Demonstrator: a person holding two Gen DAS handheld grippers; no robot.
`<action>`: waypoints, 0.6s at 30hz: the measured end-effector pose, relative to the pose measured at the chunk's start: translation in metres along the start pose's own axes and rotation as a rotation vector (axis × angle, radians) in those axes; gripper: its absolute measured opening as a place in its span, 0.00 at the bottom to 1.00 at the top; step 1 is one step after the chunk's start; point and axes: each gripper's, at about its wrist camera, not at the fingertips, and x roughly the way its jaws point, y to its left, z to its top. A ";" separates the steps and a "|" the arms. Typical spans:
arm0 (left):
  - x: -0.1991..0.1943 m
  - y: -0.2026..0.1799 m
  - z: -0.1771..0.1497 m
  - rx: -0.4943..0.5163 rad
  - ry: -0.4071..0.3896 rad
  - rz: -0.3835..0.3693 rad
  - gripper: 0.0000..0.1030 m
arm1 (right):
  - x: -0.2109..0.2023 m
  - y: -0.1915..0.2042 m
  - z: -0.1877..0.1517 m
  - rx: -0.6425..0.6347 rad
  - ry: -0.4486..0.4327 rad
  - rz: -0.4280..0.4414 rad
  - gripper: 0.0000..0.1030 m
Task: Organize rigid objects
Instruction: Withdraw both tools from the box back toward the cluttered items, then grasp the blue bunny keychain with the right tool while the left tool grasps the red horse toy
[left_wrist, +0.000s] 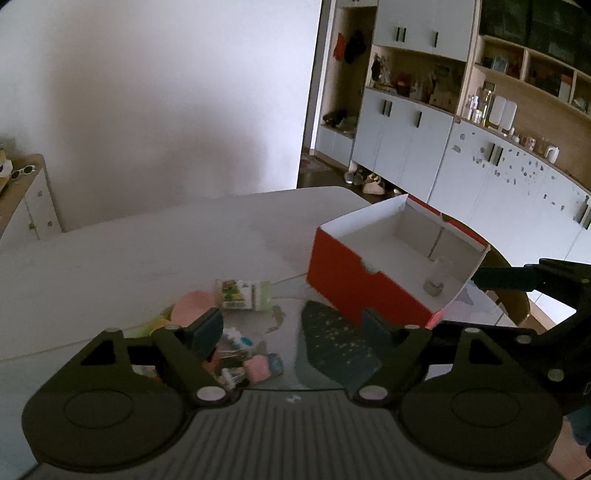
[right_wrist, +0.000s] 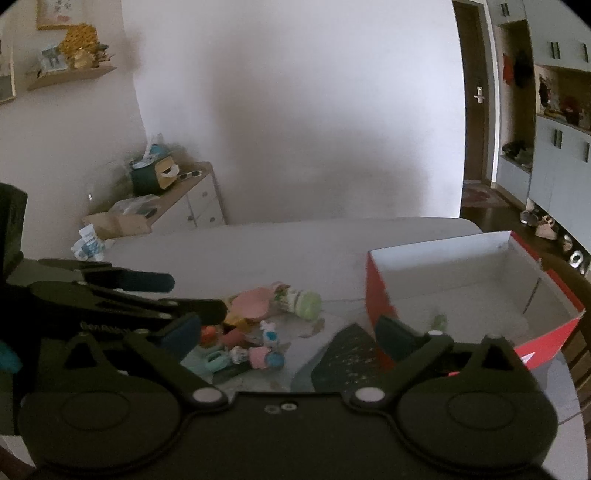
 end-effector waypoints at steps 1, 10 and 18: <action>-0.001 0.005 -0.003 0.001 0.002 0.004 0.82 | 0.001 0.003 -0.001 -0.003 0.003 0.002 0.99; -0.007 0.051 -0.030 -0.037 -0.007 0.019 0.98 | 0.018 0.026 -0.017 -0.009 0.046 0.005 0.99; 0.013 0.078 -0.047 -0.061 0.024 0.050 0.98 | 0.040 0.040 -0.026 -0.036 0.086 -0.001 0.99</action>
